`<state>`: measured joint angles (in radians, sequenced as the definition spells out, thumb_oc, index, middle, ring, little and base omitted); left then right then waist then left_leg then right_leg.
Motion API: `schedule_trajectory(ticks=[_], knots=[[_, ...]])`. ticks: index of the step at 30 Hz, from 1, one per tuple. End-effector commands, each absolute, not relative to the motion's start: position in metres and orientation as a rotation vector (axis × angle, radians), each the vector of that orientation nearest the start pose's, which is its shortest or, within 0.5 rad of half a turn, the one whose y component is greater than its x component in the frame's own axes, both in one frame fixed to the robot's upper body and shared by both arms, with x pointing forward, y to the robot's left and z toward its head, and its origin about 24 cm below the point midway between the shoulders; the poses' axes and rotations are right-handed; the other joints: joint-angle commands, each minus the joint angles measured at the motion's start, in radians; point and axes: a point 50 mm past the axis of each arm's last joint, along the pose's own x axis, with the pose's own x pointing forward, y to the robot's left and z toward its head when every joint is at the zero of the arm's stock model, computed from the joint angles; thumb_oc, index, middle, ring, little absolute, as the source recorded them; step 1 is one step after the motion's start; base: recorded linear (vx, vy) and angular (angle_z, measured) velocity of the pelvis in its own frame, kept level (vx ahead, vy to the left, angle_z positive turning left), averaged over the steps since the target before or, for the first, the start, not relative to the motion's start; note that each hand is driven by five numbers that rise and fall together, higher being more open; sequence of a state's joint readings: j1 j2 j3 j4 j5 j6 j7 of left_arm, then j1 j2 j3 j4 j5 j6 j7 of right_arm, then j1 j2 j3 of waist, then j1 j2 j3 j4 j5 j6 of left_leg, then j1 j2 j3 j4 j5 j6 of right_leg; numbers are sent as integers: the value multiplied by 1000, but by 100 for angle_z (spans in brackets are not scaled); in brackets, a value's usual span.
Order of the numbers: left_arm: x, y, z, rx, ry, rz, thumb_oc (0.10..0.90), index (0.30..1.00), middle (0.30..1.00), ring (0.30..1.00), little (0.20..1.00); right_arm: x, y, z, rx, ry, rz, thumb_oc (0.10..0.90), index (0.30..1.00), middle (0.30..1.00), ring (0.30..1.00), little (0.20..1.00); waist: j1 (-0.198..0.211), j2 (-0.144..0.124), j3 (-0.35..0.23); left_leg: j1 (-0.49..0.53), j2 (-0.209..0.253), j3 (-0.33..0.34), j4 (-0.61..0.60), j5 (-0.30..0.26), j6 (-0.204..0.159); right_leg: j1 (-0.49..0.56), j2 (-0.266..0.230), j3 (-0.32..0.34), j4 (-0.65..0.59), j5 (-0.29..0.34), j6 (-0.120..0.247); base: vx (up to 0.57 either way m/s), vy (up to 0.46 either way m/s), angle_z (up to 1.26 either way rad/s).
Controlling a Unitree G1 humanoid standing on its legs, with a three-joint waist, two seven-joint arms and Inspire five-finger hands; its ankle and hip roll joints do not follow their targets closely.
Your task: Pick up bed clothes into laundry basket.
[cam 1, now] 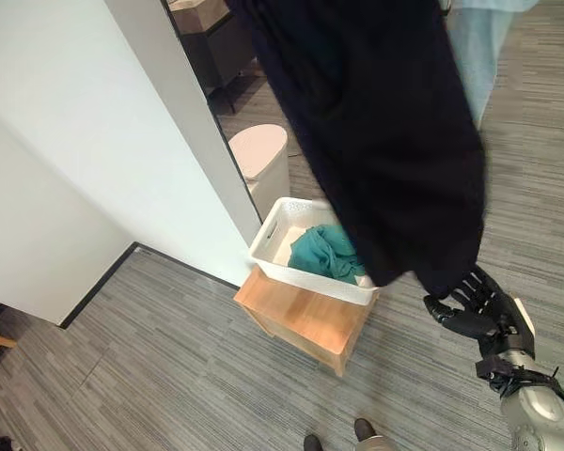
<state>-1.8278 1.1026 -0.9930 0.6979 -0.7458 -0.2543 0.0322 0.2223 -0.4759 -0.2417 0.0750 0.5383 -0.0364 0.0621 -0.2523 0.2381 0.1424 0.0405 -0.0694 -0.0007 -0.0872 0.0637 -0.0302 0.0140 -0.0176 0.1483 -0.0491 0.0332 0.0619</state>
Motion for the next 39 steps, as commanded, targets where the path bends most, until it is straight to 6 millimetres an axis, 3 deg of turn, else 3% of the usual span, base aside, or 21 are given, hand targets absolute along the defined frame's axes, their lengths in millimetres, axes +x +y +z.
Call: schedule_trajectory(ticks=[1, 6, 16, 20, 21, 23, 24, 29, 34, 39], knots=[[270, 226, 535, 558, -1121, 173, 400, 300, 300, 300, 300, 202, -311, 82, -4, -107, -208, 800, 900, 900, 900, 900, 23, -34, -126, -19, 16, 36, 0, -36, -33, 7, -20, -20, 45, -101, 105, 28, 21, -4], [281, 194, 525, 561, -1132, 37, 400, 300, 300, 300, 300, 205, -304, 77, 16, -104, -196, 800, 900, 900, 900, 900, 16, -26, -121, -23, 12, 41, 0, -40, -31, 4, -24, -16, 34, -96, 108, 21, 23, -8], [283, 173, 526, 590, -1153, -19, 400, 300, 300, 300, 300, 203, -298, 65, 43, -64, -196, 800, 900, 900, 900, 900, 3, -6, -117, -27, 5, 42, 0, -44, -28, 2, -30, -13, 23, -93, 110, 4, 4, -1], [281, 184, 534, 630, -1135, 73, 400, 300, 300, 300, 300, 201, -300, 61, 47, -46, -207, 800, 900, 900, 900, 900, -1, -1, -115, -27, 5, 45, 0, -45, -28, 0, -30, -9, 21, -90, 112, 0, 0, 0], [281, 198, 536, 595, -1120, 130, 400, 300, 300, 300, 300, 200, -300, 59, 53, -36, -209, 800, 900, 900, 900, 900, -4, -4, -113, -26, 5, 48, 0, -47, -27, -2, -30, -8, 22, -89, 113, 0, 0, 0], [281, 205, 537, 583, -1110, 157, 400, 300, 300, 300, 300, 199, -300, 59, 51, -34, -211, 800, 900, 900, 900, 900, -4, -3, -111, -26, 6, 51, 0, -47, -27, -4, -29, -7, 22, -89, 113, 0, 0, 0], [281, 224, 537, 546, -1076, 234, 400, 300, 300, 300, 300, 199, -302, 59, 44, -26, -218, 800, 900, 900, 900, 900, -8, -4, -108, -28, 7, 56, 0, -48, -28, -7, -28, -3, 23, -88, 114, 0, 0, 0], [280, 254, 535, 459, -1031, 333, 400, 300, 300, 300, 300, 197, -303, 58, 49, -10, -214, 800, 900, 900, 900, 900, -11, -10, -103, -30, 13, 75, 0, -53, -27, -16, -26, 9, 21, -84, 117, 25, 12, -10], [282, 264, 530, 441, -999, 358, 400, 300, 300, 300, 300, 195, -302, 58, 51, -2, -206, 800, 900, 900, 900, 900, -11, -14, -99, -33, 13, 84, 0, -56, -25, -23, -27, 15, 17, -80, 120, 28, 13, -6], [278, 255, 537, 452, -1029, 335, 400, 300, 300, 300, 300, 195, -300, 58, 51, 5, -185, 800, 900, 900, 900, 900, -6, -13, -98, -39, 13, 89, 0, -60, -24, -27, -32, 19, 11, -77, 123, 44, 16, -2]])
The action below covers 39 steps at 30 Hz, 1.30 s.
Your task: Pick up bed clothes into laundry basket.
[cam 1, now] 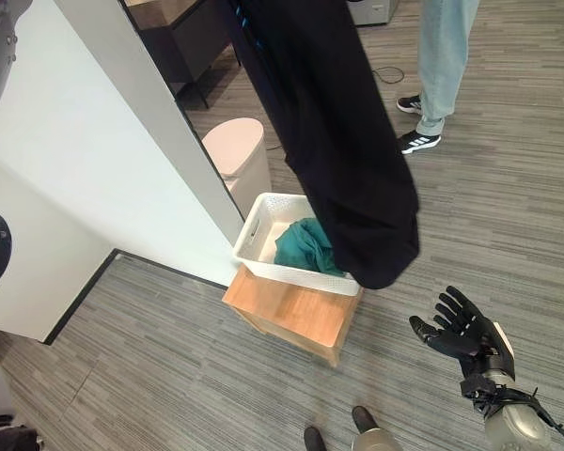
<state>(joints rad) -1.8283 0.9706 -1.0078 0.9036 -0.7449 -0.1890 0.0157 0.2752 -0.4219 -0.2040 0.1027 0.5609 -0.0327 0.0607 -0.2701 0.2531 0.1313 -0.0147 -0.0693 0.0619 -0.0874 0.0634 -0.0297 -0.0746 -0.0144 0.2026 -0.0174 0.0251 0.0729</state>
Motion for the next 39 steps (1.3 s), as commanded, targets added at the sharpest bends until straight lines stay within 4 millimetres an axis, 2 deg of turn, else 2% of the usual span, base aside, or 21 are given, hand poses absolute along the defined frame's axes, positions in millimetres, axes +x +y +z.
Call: schedule_trajectory(ticks=[1, 9, 15, 19, 23, 30, 32, 39], knots=[[278, 253, 538, 455, -1034, 330, 400, 300, 300, 300, 300, 195, -300, 58, 49, 6, -184, 800, 900, 900, 900, 900, 12, -26, -87, 16, 12, 27, 0, -61, -24, 61, -36, -34, -20, -69, 113, 46, 27, -5], [270, 230, 551, 508, -1090, 284, 400, 300, 300, 300, 300, 195, -297, 57, 43, 12, -166, 800, 900, 900, 900, 900, 20, -5, -90, 25, 7, 32, 0, -72, -21, 67, -45, -28, -23, -72, 118, 51, 25, -6], [266, 226, 555, 531, -1109, 290, 400, 300, 300, 300, 300, 196, -297, 56, 38, 16, -169, 800, 900, 900, 900, 900, 23, -4, -93, 30, 8, 33, 0, -76, -22, 69, -47, -27, -25, -74, 119, 31, 2, -1], [266, 233, 554, 517, -1098, 310, 400, 300, 300, 300, 300, 196, -297, 56, 37, 18, -169, 800, 900, 900, 900, 900, 22, -5, -91, 28, 9, 36, 0, -77, -23, 66, -46, -23, -24, -75, 120, 16, 2, 0], [274, 250, 544, 498, -1036, 353, 400, 300, 300, 300, 300, 196, -296, 55, 34, 25, -160, 800, 900, 900, 900, 900, 18, -7, -75, 19, 13, 39, 0, -76, -26, 55, -46, -25, -25, -75, 117, 0, 0, 0], [285, 269, 526, 467, -963, 378, 400, 300, 300, 300, 300, 194, -293, 52, 41, 35, -152, 800, 900, 900, 900, 900, 10, -5, -53, 2, 15, 40, 0, -74, -25, 36, -46, -23, -23, -75, 117, 0, 0, 0], [295, 280, 510, 471, -901, 396, 400, 300, 300, 300, 300, 194, -288, 47, 46, 49, -150, 800, 900, 900, 900, 900, 8, -9, -30, -15, 18, 44, 0, -70, -26, 19, -44, -21, -22, -71, 116, -37, 1, -7], [317, 286, 478, 509, -802, 362, 400, 300, 300, 300, 300, 192, -286, 44, 42, 57, -146, 800, 900, 900, 900, 900, 10, -14, -2, -27, 23, 40, 0, -65, -27, 11, -39, -21, -22, -75, 110, -29, -5, -6]])
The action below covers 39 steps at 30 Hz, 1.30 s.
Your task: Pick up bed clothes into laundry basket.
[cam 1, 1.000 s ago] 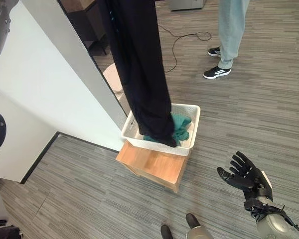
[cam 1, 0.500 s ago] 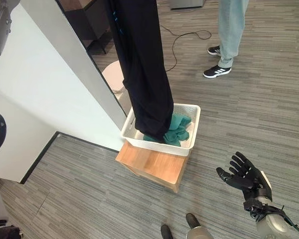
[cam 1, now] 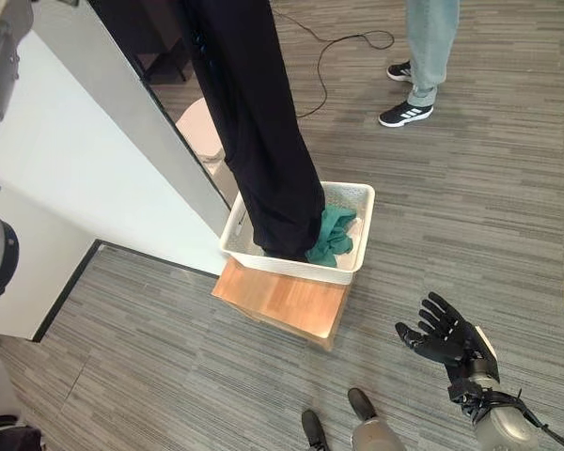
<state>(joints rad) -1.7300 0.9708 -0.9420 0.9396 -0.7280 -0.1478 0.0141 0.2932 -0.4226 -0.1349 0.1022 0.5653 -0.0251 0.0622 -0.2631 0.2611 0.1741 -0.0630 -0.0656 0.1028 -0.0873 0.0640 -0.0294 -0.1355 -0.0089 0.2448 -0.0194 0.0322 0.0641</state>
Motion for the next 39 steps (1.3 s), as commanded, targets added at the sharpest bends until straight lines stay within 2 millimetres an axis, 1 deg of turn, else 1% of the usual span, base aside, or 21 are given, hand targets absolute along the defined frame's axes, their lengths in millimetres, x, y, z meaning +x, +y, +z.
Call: schedule_trajectory(ticks=[1, 5, 6, 7, 9, 13, 14, 15, 20, 25, 27, 28, 29, 30, 31, 32, 33, 34, 35, 37, 39], knots=[[324, 283, 468, 525, -778, 337, 400, 300, 300, 300, 300, 192, -285, 44, 40, 55, -146, 800, 900, 900, 900, 900, 2, -22, -35, 17, 18, -4, 0, -64, -27, 68, -42, -65, -19, -82, 116, -64, 0, -1], [338, 267, 448, 561, -753, 241, 400, 300, 300, 300, 300, 194, -281, 42, 46, 54, -141, 800, 900, 900, 900, 900, 1, -27, -10, 8, 18, -8, 0, -59, -25, 57, -41, -64, -15, -80, 114, -49, 4, 0], [338, 268, 447, 561, -752, 242, 400, 300, 300, 300, 300, 194, -281, 42, 45, 55, -141, 800, 900, 900, 900, 900, 1, -26, -10, 8, 18, -8, 0, -59, -25, 57, -41, -64, -14, -80, 114, -48, -1, 2], [344, 258, 438, 579, -746, 186, 400, 300, 300, 300, 300, 195, -280, 40, 45, 57, -144, 800, 900, 900, 900, 900, 2, -30, -1, 4, 19, -11, 0, -57, -24, 54, -39, -65, -14, -78, 114, -46, -5, 1], [351, 247, 424, 589, -733, 123, 400, 300, 300, 300, 300, 195, -280, 40, 47, 55, -151, 800, 900, 900, 900, 900, 3, -36, 7, 2, 19, -13, 0, -56, -24, 52, -38, -68, -12, -78, 113, -62, -9, 1], [359, 229, 398, 602, -708, 6, 400, 300, 300, 300, 300, 195, -280, 40, 40, 45, -168, 800, 900, 900, 900, 900, 4, -44, 16, -2, 19, -18, 0, -54, -23, 47, -36, -71, -8, -80, 109, -50, 1, 7], [360, 226, 395, 607, -707, -9, 400, 300, 300, 300, 300, 195, -280, 40, 39, 44, -169, 800, 900, 900, 900, 900, 5, -46, 17, -3, 19, -19, 0, -53, -23, 47, -36, -71, -9, -80, 108, -44, 0, 11], [363, 223, 384, 628, -679, -37, 400, 300, 300, 300, 300, 196, -280, 40, 41, 41, -171, 800, 900, 900, 900, 900, 6, -48, 22, -5, 20, -20, 0, -52, -23, 46, -34, -71, -8, -80, 106, -48, -3, 7], [369, 216, 359, 695, -612, -103, 400, 300, 300, 300, 300, 201, -276, 42, 30, 30, -158, 800, 900, 900, 900, 900, 9, -52, 38, -14, 21, -20, 0, -47, -23, 39, -32, -73, -6, -78, 104, -53, 3, 1], [377, 218, 341, 708, -547, -108, 400, 300, 300, 300, 300, 201, -275, 43, 30, 22, -152, 800, 900, 900, 900, 900, 0, -62, 65, -29, 22, -20, 0, -44, -21, 18, -28, -73, -2, -72, 105, -49, 7, 3], [380, 216, 335, 716, -526, -108, 400, 300, 300, 300, 300, 201, -275, 43, 26, 22, -155, 800, 900, 900, 900, 900, -4, -65, 72, -36, 23, -18, 0, -43, -21, 9, -27, -71, -3, -67, 105, -32, 3, 5], [383, 210, 329, 724, -514, -127, 400, 300, 300, 300, 300, 200, -275, 43, 24, 25, -155, 800, 900, 900, 900, 900, -9, -68, 79, -40, 22, -17, 0, -43, -21, 4, -27, -70, -4, -66, 106, 0, 0, 0], [383, 210, 329, 724, -514, -128, 400, 300, 300, 300, 300, 200, -275, 43, 23, 25, -156, 800, 900, 900, 900, 900, -9, -68, 78, -41, 22, -17, 0, -43, -21, 4, -27, -70, -4, -66, 106, 0, 0, 0], [386, 206, 322, 736, -495, -141, 400, 300, 300, 300, 300, 200, -274, 44, 19, 24, -151, 800, 900, 900, 900, 900, -15, -70, 83, -47, 23, -12, 0, -42, -20, -4, -26, -66, -4, -64, 107, 0, 0, 0], [386, 206, 322, 736, -495, -141, 400, 300, 300, 300, 300, 200, -274, 44, 19, 24, -151, 800, 900, 900, 900, 900, -15, -69, 83, -47, 23, -12, 0, -42, -20, -4, -26, -66, -4, -64, 107, 8, 30, -5], [392, 193, 311, 730, -477, -177, 400, 300, 300, 300, 300, 200, -273, 45, 12, 23, -141, 800, 900, 900, 900, 900, -25, -71, 90, -55, 23, -8, 0, -43, -19, -14, -26, -60, -2, -62, 109, 6, 26, -6], [394, 188, 308, 732, -470, -190, 400, 300, 300, 300, 300, 200, -273, 45, 10, 20, -138, 800, 900, 900, 900, 900, -28, -71, 91, -59, 23, -6, 0, -44, -18, -19, -27, -58, -2, -61, 109, 19, 46, -5], [397, 174, 299, 730, -458, -227, 400, 300, 300, 300, 300, 200, -272, 47, 10, 15, -130, 800, 900, 900, 900, 900, -37, -72, 92, -65, 21, 0, 0, -47, -17, -29, -29, -53, -4, -57, 112, 29, 42, -2], [399, 166, 296, 732, -457, -245, 400, 300, 300, 300, 300, 201, -270, 49, 10, 5, -123, 800, 900, 900, 900, 900, -42, -72, 92, -69, 20, 4, 0, -49, -16, -33, -29, -49, -5, -56, 113, 36, 39, -3], [400, 164, 294, 735, -453, -250, 400, 300, 300, 300, 300, 201, -270, 50, 11, 2, -120, 800, 900, 900, 900, 900, -43, -71, 90, -71, 20, 7, 0, -50, -16, -37, -29, -45, -6, -54, 113, 35, 26, -9], [403, 154, 285, 736, -434, -269, 400, 300, 300, 300, 300, 201, -266, 51, 14, -2, -103, 800, 900, 900, 900, 900, -54, -69, 89, -73, 20, 13, 0, -54, -15, -44, -30, -37, -8, -53, 115, 58, 40, -14]])
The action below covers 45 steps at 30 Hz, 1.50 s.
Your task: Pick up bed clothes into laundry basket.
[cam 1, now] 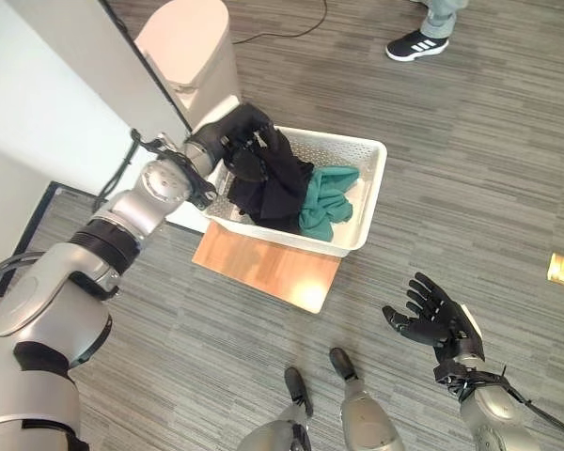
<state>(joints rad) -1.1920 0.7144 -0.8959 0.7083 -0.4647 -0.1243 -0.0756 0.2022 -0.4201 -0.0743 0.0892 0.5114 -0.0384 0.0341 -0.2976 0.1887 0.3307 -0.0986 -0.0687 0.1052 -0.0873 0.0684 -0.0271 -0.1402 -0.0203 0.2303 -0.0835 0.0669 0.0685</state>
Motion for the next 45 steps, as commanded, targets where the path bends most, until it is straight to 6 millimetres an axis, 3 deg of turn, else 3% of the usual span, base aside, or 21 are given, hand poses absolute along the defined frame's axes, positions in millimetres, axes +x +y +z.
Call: schedule_trajectory(ticks=[1, 9, 10, 11, 24, 29, 34, 37, 39, 44, 45], knots=[[404, 152, 283, 738, -425, -269, 400, 300, 300, 300, 300, 201, -265, 51, 16, -2, -97, 800, 900, 900, 900, 900, -23, 4, -67, -38, 23, 13, 0, -60, -16, -42, -19, -20, 56, -86, 111, 42, 28, -10], [408, 150, 284, 752, -425, -247, 400, 300, 300, 300, 300, 199, -260, 49, 19, 5, -66, 800, 900, 900, 900, 900, -41, 9, -65, -40, 25, 33, 0, -68, -16, -54, -18, 2, 52, -83, 112, 36, 22, -12], [408, 151, 286, 763, -425, -239, 560, 540, 540, 540, 540, 199, -259, 49, 19, 8, -59, 800, 900, 900, 900, 900, -43, 10, -65, -41, 25, 34, 0, -69, -16, -55, -18, 4, 52, -83, 113, 23, 17, -5], [408, 154, 289, 768, -430, -223, 800, 900, 900, 900, 900, 199, -259, 49, 21, 10, -56, 800, 900, 900, 900, 900, -44, 10, -64, -40, 24, 34, 0, -70, -17, -55, -18, 6, 52, -83, 113, 22, 13, -6], [399, 170, 346, 740, -571, -94, 800, 900, 900, 900, 900, 191, -260, 44, 32, 31, -57, 800, 900, 900, 900, 900, -33, 29, -76, -32, 21, 30, 0, -73, -18, -47, -23, -5, 50, -86, 114, 8, 2, -3], [384, 174, 380, 653, -695, -77, 800, 900, 900, 900, 900, 189, -264, 41, 39, 41, -74, 800, 900, 900, 900, 900, -18, 38, -86, -22, 18, 24, 0, -73, -20, -36, -25, -13, 49, -91, 113, 0, 0, 0], [361, 181, 400, 537, -826, -108, 800, 900, 900, 900, 900, 188, -268, 39, 35, 46, -97, 800, 900, 900, 900, 900, 6, 42, -99, -15, 18, 10, 0, -70, -23, -20, -28, -25, 49, -98, 110, -4, -5, 1], [353, 188, 399, 504, -857, -118, 800, 900, 900, 900, 900, 188, -269, 39, 34, 45, -102, 800, 900, 900, 900, 900, 14, 42, -105, -12, 18, 4, 0, -68, -24, -13, -28, -31, 48, -100, 107, -29, -25, 14], [343, 201, 386, 385, -879, -140, 800, 900, 900, 900, 900, 190, -270, 38, 30, 44, -118, 800, 900, 900, 900, 900, 35, 33, -111, -4, 19, -5, 0, -67, -27, -4, -27, -42, 49, -104, 104, -50, -40, 14], [336, 235, 318, 292, -751, -129, 800, 900, 900, 900, 900, 193, -277, 37, 9, 45, -160, 800, 900, 900, 900, 900, 66, 5, -125, 8, 27, -18, 0, -63, -27, 14, -19, -64, 58, -112, 91, -61, -44, 5], [336, 235, 318, 292, -750, -127, 800, 900, 900, 900, 900, 193, -277, 37, 8, 46, -159, 800, 900, 900, 900, 900, 64, 6, -125, 8, 27, -18, 0, -63, -27, 14, -19, -64, 58, -113, 91, -73, -53, 15]])
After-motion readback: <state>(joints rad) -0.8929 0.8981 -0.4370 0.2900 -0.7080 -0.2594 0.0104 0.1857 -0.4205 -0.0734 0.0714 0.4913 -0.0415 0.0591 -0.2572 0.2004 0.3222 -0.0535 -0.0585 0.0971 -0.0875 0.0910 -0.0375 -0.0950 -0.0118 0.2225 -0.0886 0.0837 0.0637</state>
